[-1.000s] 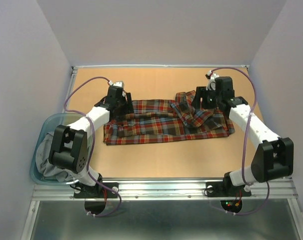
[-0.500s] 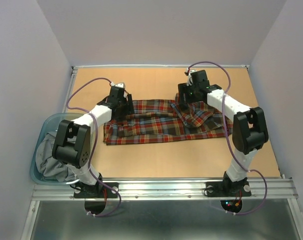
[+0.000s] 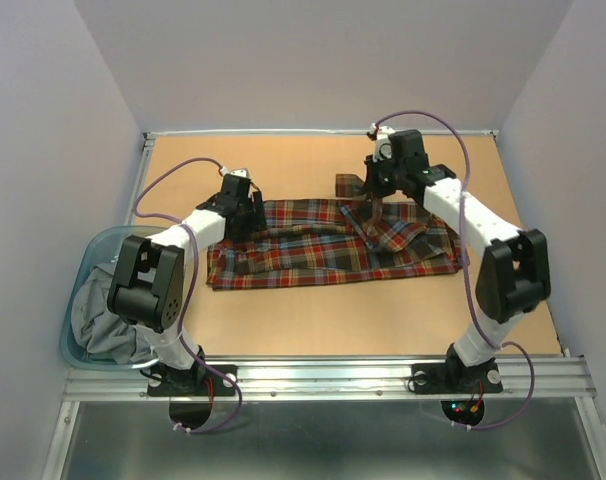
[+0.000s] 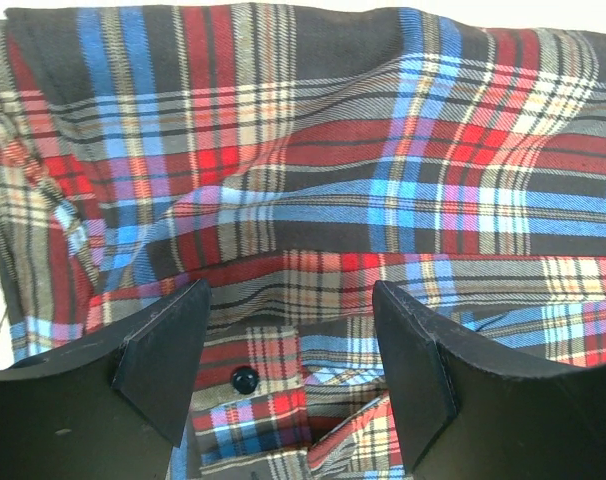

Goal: Fold and stack the long sleeve shirts
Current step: Fold the shirt

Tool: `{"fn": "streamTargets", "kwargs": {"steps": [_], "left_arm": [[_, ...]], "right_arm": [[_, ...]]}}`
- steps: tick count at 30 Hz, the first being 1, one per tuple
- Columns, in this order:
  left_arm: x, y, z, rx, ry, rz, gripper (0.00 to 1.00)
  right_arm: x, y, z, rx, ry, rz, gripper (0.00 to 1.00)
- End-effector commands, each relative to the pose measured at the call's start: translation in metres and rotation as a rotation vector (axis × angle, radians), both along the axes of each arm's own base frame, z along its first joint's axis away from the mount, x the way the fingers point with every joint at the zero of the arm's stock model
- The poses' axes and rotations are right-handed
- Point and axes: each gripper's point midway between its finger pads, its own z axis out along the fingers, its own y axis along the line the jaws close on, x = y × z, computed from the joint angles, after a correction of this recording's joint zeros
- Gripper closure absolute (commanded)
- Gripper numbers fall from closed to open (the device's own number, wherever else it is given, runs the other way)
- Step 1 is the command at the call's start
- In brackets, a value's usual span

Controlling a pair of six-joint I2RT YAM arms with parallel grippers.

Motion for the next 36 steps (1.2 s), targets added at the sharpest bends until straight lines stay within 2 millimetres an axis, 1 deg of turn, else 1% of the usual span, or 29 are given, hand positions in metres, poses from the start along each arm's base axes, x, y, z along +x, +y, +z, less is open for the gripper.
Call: {"fn": "streamTargets", "kwargs": {"steps": [1, 2, 3, 4, 5, 6, 7, 9, 10, 12, 13, 16, 17, 18, 19, 20, 21, 23, 24, 25, 26, 27, 28, 30, 31, 32, 34, 35, 36], "left_arm": [[0.0, 0.009, 0.022, 0.027, -0.059, 0.035, 0.23], [0.001, 0.011, 0.023, 0.029, -0.063, 0.042, 0.23], [0.001, 0.013, 0.024, 0.034, -0.065, 0.049, 0.23], [0.001, 0.014, 0.024, 0.037, -0.066, 0.054, 0.23], [0.002, 0.015, 0.025, 0.038, -0.068, 0.058, 0.23], [0.002, 0.016, 0.025, 0.038, -0.067, 0.062, 0.23], [0.003, 0.017, 0.027, 0.037, -0.071, 0.066, 0.23], [0.005, 0.018, 0.029, 0.04, -0.077, 0.073, 0.23], [0.006, 0.021, 0.03, 0.046, -0.083, 0.085, 0.23], [0.008, 0.024, 0.032, 0.05, -0.089, 0.095, 0.23], [0.01, 0.027, 0.033, 0.053, -0.091, 0.103, 0.23], [0.013, 0.033, 0.033, 0.058, -0.088, 0.119, 0.23], [0.015, 0.036, 0.036, 0.057, -0.094, 0.125, 0.23], [0.017, 0.038, 0.036, 0.059, -0.094, 0.131, 0.23], [0.019, 0.039, 0.039, 0.055, -0.101, 0.133, 0.23], [0.021, 0.041, 0.04, 0.057, -0.105, 0.138, 0.23], [0.022, 0.042, 0.041, 0.055, -0.108, 0.141, 0.23], [0.027, 0.041, 0.045, 0.049, -0.117, 0.139, 0.23], [0.029, 0.041, 0.047, 0.048, -0.119, 0.136, 0.23], [0.031, 0.038, 0.048, 0.039, -0.121, 0.132, 0.23], [0.034, 0.037, 0.052, 0.031, -0.129, 0.13, 0.23], [0.035, 0.035, 0.052, 0.022, -0.129, 0.13, 0.23], [0.037, 0.034, 0.054, 0.019, -0.133, 0.128, 0.23], [0.039, 0.031, 0.052, 0.005, -0.126, 0.131, 0.23], [0.04, 0.031, 0.05, 0.003, -0.122, 0.13, 0.23], [0.041, 0.028, 0.049, -0.005, -0.117, 0.126, 0.23], [0.043, 0.027, 0.045, -0.01, -0.109, 0.129, 0.23], [0.044, 0.027, 0.044, -0.011, -0.106, 0.134, 0.23], [0.044, 0.026, 0.037, -0.01, -0.089, 0.134, 0.23]], "right_arm": [[-0.066, 0.052, 0.085, 0.238, -0.121, 0.36, 1.0], [-0.082, 0.058, 0.087, 0.273, -0.103, 0.408, 1.0], [-0.112, 0.066, 0.089, 0.334, -0.069, 0.496, 1.0], [-0.127, 0.068, 0.085, 0.363, -0.034, 0.529, 0.99], [-0.149, 0.071, 0.092, 0.409, -0.018, 0.581, 1.0], [-0.159, 0.07, 0.087, 0.422, 0.006, 0.599, 0.99], [-0.177, 0.066, 0.065, 0.443, 0.105, 0.576, 0.99], [-0.198, 0.06, 0.047, 0.446, 0.173, 0.573, 1.0], [-0.213, 0.052, 0.032, 0.434, 0.232, 0.556, 0.99], [-0.225, 0.042, 0.015, 0.399, 0.289, 0.512, 0.99], [-0.232, 0.037, 0.009, 0.384, 0.32, 0.493, 0.99], [-0.233, 0.034, 0.02, 0.371, 0.305, 0.461, 1.0], [-0.234, 0.032, 0.024, 0.37, 0.302, 0.443, 0.95], [-0.232, 0.03, 0.028, 0.358, 0.29, 0.427, 0.86], [-0.234, 0.029, 0.028, 0.349, 0.297, 0.426, 0.75], [-0.232, 0.027, 0.029, 0.337, 0.294, 0.413, 0.56], [-0.218, 0.02, 0.03, 0.291, 0.257, 0.352, 0.5], [-0.202, 0.012, 0.032, 0.249, 0.229, 0.267, 0.47], [-0.185, -0.001, 0.025, 0.185, 0.21, 0.174, 0.43], [-0.17, -0.007, 0.032, 0.165, 0.176, 0.114, 0.39], [-0.158, -0.018, 0.03, 0.15, 0.176, 0.033, 0.36], [-0.141, -0.034, 0.021, 0.091, 0.169, -0.07, 0.36], [-0.125, -0.043, 0.026, 0.089, 0.153, -0.158, 0.36], [-0.1, -0.079, 0.023, 0.045, 0.126, -0.34, 0.36], [-0.089, -0.092, 0.015, 0.033, 0.135, -0.418, 0.36], [-0.075, -0.114, 0.016, 0.07, 0.12, -0.535, 0.39], [-0.056, -0.134, 0.016, 0.13, 0.091, -0.639, 0.41], [-0.05, -0.15, 0.003, 0.153, 0.111, -0.721, 0.46], [-0.043, -0.159, -0.001, 0.156, 0.103, -0.764, 0.48]]}}
